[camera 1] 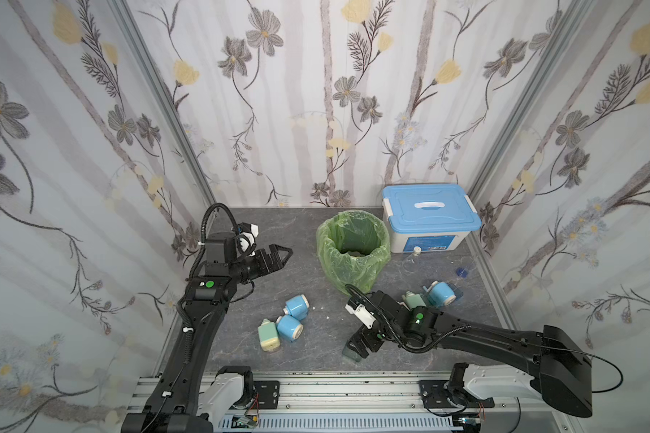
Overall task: Take out the pencil sharpener tray and clean the shavings
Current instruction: Adjust the pencil sharpener at the center of the board, then move the container to the center of the board.
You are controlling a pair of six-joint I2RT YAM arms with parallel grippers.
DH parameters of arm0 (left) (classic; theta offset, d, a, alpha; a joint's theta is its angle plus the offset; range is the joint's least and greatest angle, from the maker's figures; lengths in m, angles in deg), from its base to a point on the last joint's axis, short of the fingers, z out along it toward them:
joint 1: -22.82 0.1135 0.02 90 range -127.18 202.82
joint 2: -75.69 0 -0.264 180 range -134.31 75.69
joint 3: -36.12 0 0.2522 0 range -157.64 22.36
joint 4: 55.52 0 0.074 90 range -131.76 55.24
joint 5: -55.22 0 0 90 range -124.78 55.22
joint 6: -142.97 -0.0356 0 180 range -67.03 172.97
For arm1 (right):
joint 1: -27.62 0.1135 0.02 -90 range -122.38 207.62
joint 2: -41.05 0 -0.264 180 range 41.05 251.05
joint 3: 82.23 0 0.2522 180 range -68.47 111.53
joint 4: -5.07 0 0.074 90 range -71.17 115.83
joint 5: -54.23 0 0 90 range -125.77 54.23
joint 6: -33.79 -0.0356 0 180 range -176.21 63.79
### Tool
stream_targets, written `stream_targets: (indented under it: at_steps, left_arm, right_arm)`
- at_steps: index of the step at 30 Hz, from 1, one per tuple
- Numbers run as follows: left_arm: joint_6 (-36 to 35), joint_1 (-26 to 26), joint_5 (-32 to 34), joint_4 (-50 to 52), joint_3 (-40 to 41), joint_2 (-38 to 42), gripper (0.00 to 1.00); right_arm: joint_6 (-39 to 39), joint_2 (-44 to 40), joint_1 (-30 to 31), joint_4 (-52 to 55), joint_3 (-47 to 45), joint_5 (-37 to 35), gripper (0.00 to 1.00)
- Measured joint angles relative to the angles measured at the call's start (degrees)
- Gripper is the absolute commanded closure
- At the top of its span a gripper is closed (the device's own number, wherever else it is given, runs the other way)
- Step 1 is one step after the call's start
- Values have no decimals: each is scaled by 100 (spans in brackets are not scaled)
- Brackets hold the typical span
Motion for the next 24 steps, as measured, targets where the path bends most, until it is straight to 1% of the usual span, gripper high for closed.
stream_targets:
  at_steps: [11, 20, 24]
  left_arm:
    - [17, 28, -59, -35, 31, -2, 0]
    - [42, 28, -81, -66, 57, 2, 0]
    - [85, 33, -101, -98, 59, 2, 0]
  right_arm:
    - [302, 782, 522, 81, 461, 17, 0]
    - [328, 1174, 588, 118, 468, -111, 0]
    - [380, 1279, 590, 151, 420, -131, 3]
